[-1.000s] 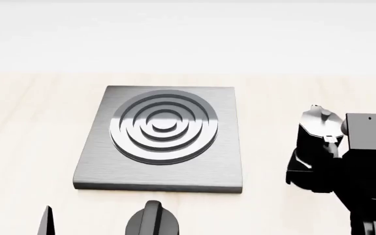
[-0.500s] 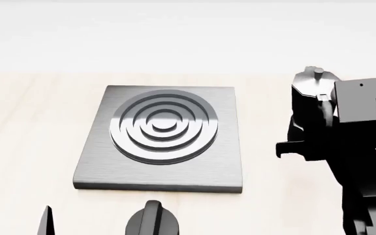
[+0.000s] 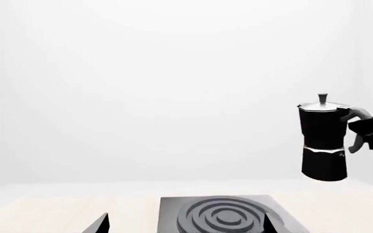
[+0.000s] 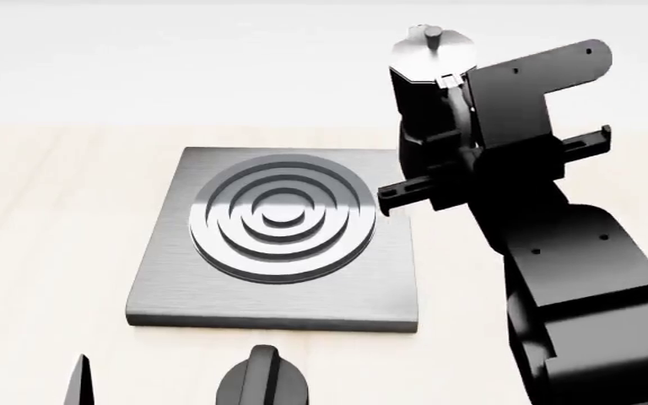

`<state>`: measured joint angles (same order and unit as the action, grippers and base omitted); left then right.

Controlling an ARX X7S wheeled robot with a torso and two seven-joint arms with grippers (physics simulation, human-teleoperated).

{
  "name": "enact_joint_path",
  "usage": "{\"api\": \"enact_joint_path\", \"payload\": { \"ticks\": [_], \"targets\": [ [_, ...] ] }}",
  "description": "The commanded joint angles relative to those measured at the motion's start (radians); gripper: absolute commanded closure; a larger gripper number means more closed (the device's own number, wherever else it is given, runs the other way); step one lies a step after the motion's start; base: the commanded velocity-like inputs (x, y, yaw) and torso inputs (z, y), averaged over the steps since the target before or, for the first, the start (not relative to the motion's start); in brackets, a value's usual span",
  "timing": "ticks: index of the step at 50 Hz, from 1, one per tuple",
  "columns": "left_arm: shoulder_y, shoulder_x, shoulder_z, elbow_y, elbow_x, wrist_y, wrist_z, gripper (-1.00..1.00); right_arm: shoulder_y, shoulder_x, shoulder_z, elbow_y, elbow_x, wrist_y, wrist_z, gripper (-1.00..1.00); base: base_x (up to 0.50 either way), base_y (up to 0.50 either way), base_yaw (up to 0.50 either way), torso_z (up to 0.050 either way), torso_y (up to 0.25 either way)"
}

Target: Put both moka pots on the stove.

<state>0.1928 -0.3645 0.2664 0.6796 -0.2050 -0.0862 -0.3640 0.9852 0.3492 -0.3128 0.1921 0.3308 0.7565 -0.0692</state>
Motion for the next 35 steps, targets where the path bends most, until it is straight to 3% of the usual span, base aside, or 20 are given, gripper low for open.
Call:
{"api": "enact_joint_path", "payload": {
  "ticks": [1,10,13,25,27,35],
  "targets": [
    [-0.003,-0.005,0.002,-0.005,-0.002,-0.003,-0.002,-1.0,0.065,-0.078,-0.038,0.045,-0.027,-0.096,-0.027,1.0,0.0,0.0,0.0,0.0,0.0],
    [-0.004,-0.01,0.0,-0.01,-0.009,0.001,-0.002,-1.0,0.085,-0.149,-0.053,0.199,-0.045,-0.255,-0.043,1.0,0.0,0.0,0.0,0.0,0.001],
    [-0.005,-0.012,0.002,-0.014,-0.01,0.01,0.003,-1.0,0.102,-0.191,-0.05,0.345,-0.055,-0.415,-0.075,1.0,0.0,0.0,0.0,0.0,0.0],
    [-0.007,-0.017,-0.005,-0.021,-0.028,0.024,0.006,-1.0,0.234,-0.338,-0.054,0.835,-0.055,-0.714,-0.139,1.0,0.0,0.0,0.0,0.0,0.001],
    [-0.007,-0.017,-0.005,-0.027,-0.031,0.032,0.01,-1.0,0.266,-0.348,-0.122,0.924,0.023,-0.768,-0.133,1.0,0.0,0.0,0.0,0.0,0.005],
    [-0.004,-0.022,-0.01,-0.033,-0.036,0.047,0.011,-1.0,0.316,-0.349,-0.671,1.028,0.552,-0.893,-0.057,1.0,0.0,0.0,0.0,0.0,0.0]
  ]
}}
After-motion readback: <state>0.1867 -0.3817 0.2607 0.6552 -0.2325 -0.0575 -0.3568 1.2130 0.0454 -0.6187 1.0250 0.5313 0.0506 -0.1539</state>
